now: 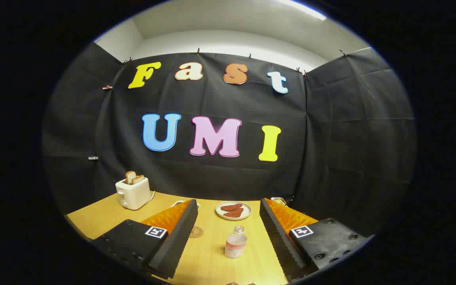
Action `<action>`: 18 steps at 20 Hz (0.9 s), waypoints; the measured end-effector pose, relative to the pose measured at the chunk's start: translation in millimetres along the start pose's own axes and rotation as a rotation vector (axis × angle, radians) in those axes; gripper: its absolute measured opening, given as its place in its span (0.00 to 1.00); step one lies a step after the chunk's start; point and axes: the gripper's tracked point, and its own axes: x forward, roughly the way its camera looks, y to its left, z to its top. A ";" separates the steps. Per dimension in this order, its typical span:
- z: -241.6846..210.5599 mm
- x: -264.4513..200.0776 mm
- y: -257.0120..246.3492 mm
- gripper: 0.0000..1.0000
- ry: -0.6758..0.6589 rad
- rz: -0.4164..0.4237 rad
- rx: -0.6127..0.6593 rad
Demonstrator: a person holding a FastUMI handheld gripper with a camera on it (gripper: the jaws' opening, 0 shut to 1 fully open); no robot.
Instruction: Take the bottle from table, then pour the juice into the cup, finally place the bottle on the coaster
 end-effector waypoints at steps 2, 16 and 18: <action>-1.4 1.1 1.4 0.97 0.004 0.010 0.001; -11.7 23.5 -3.1 0.97 0.032 0.049 0.051; -15.0 27.3 -5.0 0.97 0.032 0.056 0.044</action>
